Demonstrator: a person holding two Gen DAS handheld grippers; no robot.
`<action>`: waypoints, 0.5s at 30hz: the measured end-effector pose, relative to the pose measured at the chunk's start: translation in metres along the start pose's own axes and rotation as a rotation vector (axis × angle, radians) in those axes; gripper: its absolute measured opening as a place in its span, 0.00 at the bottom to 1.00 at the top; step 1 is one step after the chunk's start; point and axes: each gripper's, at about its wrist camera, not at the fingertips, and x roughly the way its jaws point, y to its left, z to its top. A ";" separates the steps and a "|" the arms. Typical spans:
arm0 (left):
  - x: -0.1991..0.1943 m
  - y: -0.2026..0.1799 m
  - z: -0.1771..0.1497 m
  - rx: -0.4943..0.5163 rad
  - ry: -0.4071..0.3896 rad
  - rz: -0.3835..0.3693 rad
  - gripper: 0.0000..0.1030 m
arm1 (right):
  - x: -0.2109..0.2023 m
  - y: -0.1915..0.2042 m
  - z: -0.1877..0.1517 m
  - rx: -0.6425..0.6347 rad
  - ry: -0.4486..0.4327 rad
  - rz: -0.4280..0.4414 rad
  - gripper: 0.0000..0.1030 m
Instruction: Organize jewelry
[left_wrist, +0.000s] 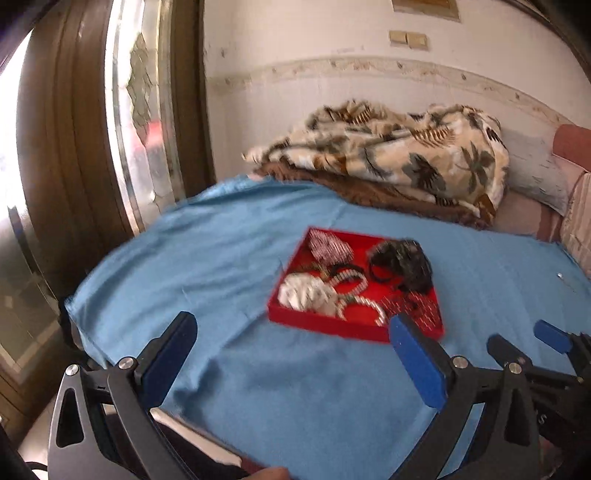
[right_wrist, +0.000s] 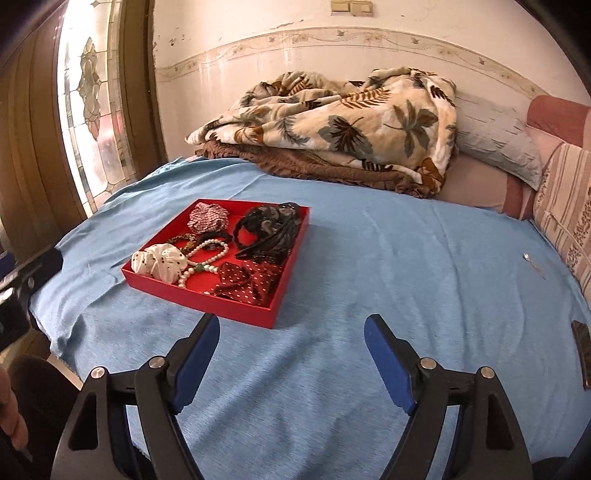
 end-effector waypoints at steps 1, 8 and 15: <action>0.001 0.000 -0.001 -0.004 0.015 -0.010 1.00 | 0.000 -0.002 -0.002 0.007 0.003 -0.002 0.82; -0.003 -0.003 -0.008 0.005 0.036 -0.015 1.00 | 0.000 -0.007 -0.014 0.018 0.033 -0.021 0.83; -0.003 -0.002 -0.013 0.020 0.056 -0.020 1.00 | -0.008 -0.004 -0.019 0.004 0.025 -0.031 0.83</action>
